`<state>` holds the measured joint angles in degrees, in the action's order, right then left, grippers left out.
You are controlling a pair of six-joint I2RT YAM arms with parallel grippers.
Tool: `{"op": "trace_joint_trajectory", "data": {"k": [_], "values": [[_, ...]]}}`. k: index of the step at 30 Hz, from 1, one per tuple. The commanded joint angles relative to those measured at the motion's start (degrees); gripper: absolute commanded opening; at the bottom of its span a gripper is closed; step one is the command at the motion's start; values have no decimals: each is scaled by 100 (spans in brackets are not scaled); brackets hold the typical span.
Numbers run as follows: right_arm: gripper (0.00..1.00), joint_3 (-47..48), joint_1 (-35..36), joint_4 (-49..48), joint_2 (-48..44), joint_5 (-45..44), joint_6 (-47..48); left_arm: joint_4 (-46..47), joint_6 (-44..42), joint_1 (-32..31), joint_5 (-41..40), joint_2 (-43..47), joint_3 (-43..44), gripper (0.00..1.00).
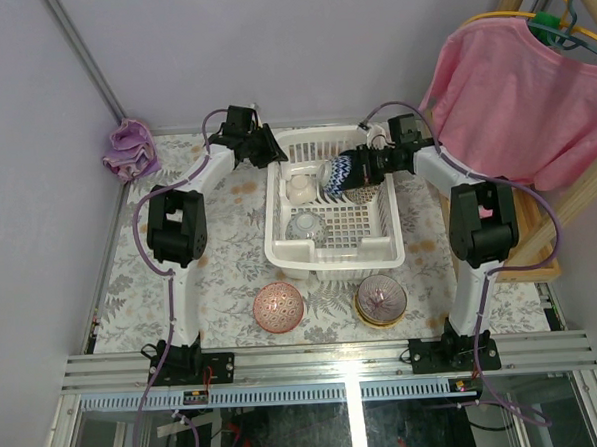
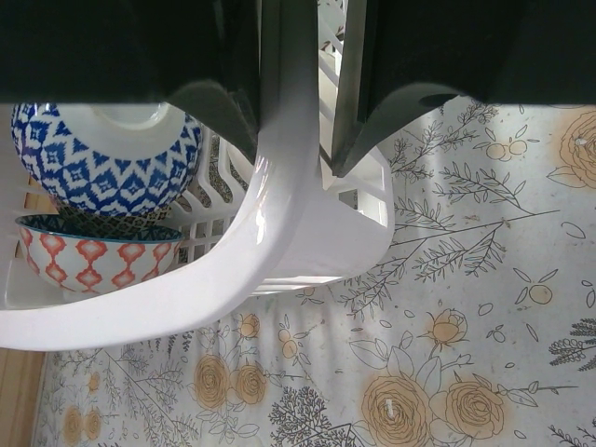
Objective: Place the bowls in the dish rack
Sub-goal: Adjust the bowl in the dish rack.
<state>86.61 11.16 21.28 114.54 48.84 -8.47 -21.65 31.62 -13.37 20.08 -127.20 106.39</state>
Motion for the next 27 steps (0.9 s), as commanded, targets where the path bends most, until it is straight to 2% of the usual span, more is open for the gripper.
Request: {"op": "trace_joint_trajectory", "data": {"k": [1, 16, 17, 18, 20, 24, 27], "values": [[3, -503, -149, 738, 455, -2181, -185, 284, 20, -122, -45, 55, 101, 28], [3, -721, 10, 878, 68, -2224, 116, 285, 22, -149, -65, 70, 113, 28], [5, -717, 16, 876, -3, -2183, 123, 284, 20, -154, -76, 83, 106, 28], [21, -728, 16, 869, -318, -2036, 131, 264, -1, -149, -78, 155, 102, 29], [30, -695, 9, 890, -580, -1904, 131, 240, -22, -149, -115, 274, 76, 32], [40, -533, 14, 892, -1006, -1541, 32, 257, -57, -134, -158, 615, -27, 44], [50, -404, 14, 842, -1249, -1280, -155, 218, -76, -123, -172, 744, 6, 49]]}}
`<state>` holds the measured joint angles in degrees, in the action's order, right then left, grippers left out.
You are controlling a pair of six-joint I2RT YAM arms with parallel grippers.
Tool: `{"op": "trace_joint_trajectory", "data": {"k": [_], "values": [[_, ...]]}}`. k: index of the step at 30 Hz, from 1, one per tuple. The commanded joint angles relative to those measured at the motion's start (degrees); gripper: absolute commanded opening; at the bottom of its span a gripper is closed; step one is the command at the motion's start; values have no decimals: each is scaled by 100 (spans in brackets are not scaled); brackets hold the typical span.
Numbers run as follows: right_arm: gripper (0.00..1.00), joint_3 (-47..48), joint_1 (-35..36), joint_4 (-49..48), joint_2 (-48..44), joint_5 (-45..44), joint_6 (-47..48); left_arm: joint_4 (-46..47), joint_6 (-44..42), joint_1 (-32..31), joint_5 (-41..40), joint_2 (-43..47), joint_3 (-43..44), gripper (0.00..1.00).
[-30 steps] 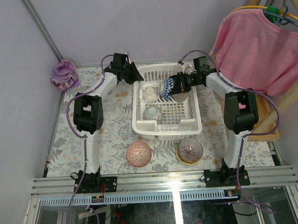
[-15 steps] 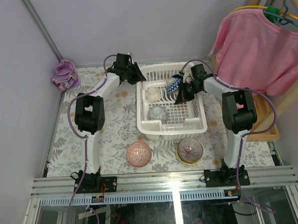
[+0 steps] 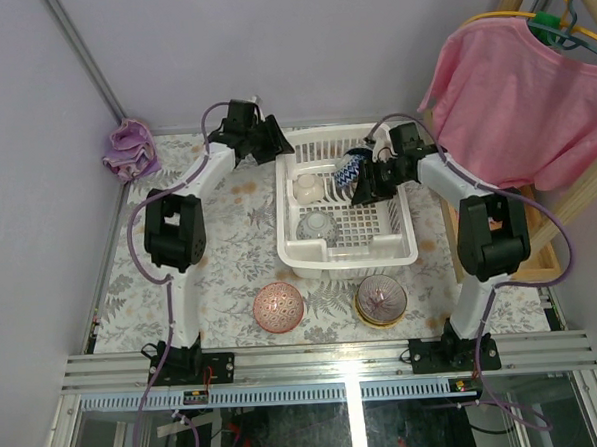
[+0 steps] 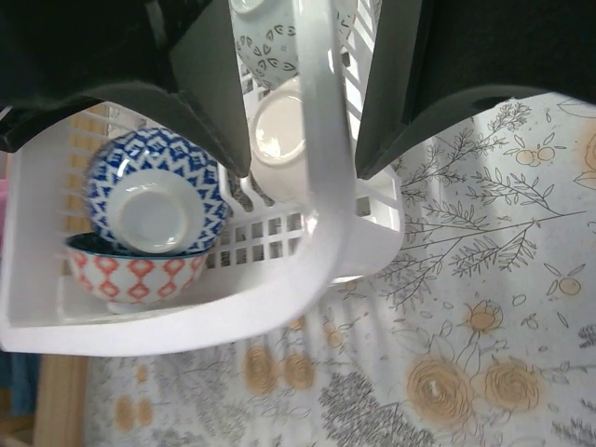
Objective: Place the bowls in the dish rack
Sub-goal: Adjust the bowl in the dish rack.
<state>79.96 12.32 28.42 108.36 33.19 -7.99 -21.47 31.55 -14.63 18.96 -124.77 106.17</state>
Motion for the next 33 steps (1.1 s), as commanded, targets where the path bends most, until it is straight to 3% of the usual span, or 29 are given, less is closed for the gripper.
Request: {"op": "trace_joint_trajectory", "data": {"k": [1, 3, 9, 21, 33], "values": [[53, 288, -106, 74, -703, 316, -290, 185, -78, 9, -53, 516, 41, 50], [57, 431, -106, 38, -782, 416, -418, 112, -91, 19, -31, 485, 99, 50], [59, 1265, -51, -205, -590, -392, -822, 169, -54, 22, 101, 600, -263, 49], [58, 2500, 634, -343, 517, -1904, 210, 310, -99, -64, 315, 1041, -1360, 58], [59, 2719, 1072, -318, 1135, -3232, 789, 177, -149, -86, 231, 990, -1409, 26]]}}
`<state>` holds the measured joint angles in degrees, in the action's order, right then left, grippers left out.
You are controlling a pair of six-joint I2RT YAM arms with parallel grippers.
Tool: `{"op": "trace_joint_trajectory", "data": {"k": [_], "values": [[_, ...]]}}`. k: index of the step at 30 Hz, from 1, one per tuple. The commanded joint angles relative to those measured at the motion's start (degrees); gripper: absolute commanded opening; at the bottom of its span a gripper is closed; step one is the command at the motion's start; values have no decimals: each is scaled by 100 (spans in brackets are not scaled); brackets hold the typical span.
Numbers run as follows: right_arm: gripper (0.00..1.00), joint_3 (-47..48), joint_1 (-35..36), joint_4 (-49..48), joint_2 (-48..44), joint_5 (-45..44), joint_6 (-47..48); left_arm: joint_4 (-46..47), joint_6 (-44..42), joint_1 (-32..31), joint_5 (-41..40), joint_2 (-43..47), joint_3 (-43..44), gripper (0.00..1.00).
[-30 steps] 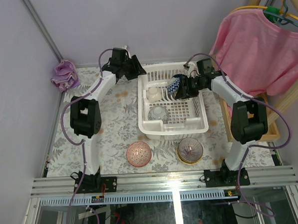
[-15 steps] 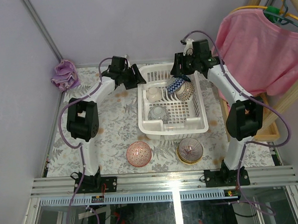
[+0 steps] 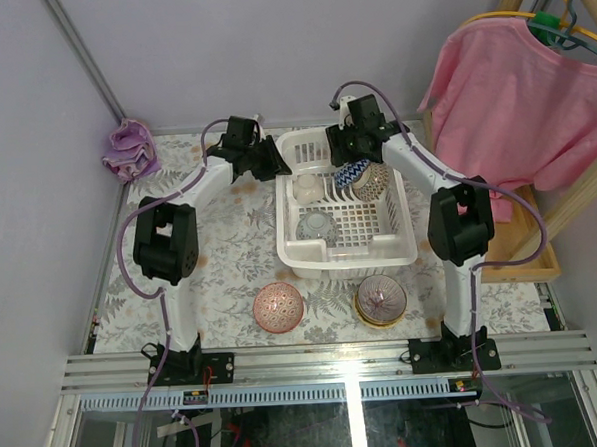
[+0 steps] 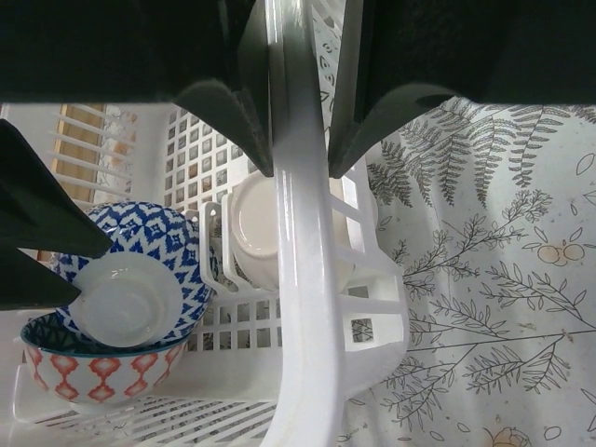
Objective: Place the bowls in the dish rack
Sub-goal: Adjust the bowl in the dish rack.
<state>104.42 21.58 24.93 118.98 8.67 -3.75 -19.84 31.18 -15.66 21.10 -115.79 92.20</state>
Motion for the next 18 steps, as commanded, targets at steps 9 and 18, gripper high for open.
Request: {"op": "trace_joint_trajectory", "data": {"k": [9, 18], "values": [[64, 548, 278, 232, 464, -1312, 715, -3, -117, 15, 10, -12, 91, 26], [63, 812, 372, 517, 828, -928, 1063, -41, -103, 3, -22, -183, 321, 23]]}}
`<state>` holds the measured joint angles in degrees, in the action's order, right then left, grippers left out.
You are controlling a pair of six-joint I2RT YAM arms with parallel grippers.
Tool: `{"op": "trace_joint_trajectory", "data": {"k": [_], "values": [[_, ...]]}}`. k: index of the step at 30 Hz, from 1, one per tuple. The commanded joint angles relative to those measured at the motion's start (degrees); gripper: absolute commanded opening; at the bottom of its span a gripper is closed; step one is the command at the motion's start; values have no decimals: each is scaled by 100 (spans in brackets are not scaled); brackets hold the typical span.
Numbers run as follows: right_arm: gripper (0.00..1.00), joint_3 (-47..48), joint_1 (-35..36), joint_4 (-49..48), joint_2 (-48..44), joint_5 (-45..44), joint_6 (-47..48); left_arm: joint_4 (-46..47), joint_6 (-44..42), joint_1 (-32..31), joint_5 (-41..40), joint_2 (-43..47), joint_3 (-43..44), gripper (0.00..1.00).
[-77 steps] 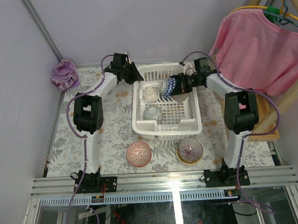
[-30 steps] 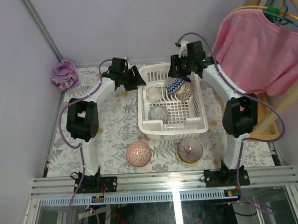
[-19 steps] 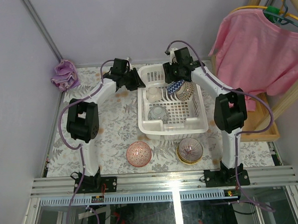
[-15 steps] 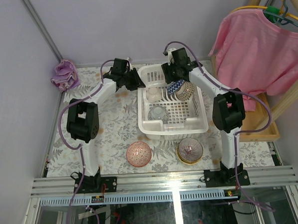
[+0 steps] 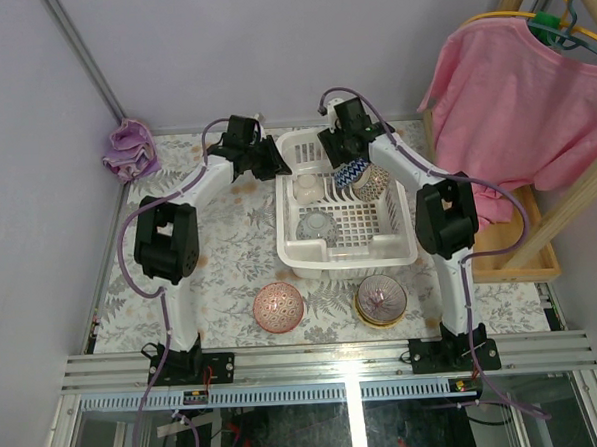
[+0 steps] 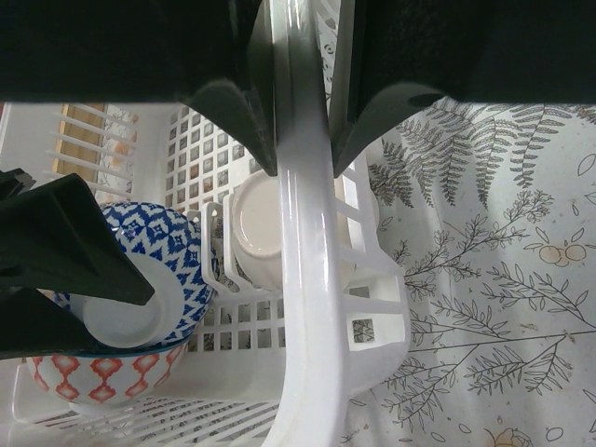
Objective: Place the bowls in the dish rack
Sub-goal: Adjust the bowl in the dish rack.
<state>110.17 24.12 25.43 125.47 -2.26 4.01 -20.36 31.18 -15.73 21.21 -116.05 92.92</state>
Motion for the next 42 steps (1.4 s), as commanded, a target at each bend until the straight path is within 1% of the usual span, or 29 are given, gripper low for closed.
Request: {"op": "trace_joint_trajectory", "data": {"k": [1, 5, 12, 16, 20, 27, 34, 42], "values": [[62, 252, 147, 513, 216, 215, 339, 2, -102, 8, -35, -179, 285, 23], [59, 98, 266, 562, 223, 212, 499, -37, -87, -10, -51, -254, 411, 21], [55, -785, 328, 207, -327, 558, 693, -60, -51, -16, -133, -331, 486, 20], [49, -1057, 326, 142, -513, 757, 852, -103, -42, -9, -154, -387, 608, 20], [45, -1228, 322, 129, -660, 843, 961, -139, -33, -10, -176, -446, 724, 20], [43, -1547, 383, 150, -912, 999, 1147, -170, -42, -14, -196, -536, 819, 20], [43, -2105, 510, 120, -1091, 987, 1216, -183, -33, -9, -210, -576, 875, 20], [42, -2623, 776, 4, -1320, 645, 1258, -188, -33, -5, -233, -586, 920, 20]]}}
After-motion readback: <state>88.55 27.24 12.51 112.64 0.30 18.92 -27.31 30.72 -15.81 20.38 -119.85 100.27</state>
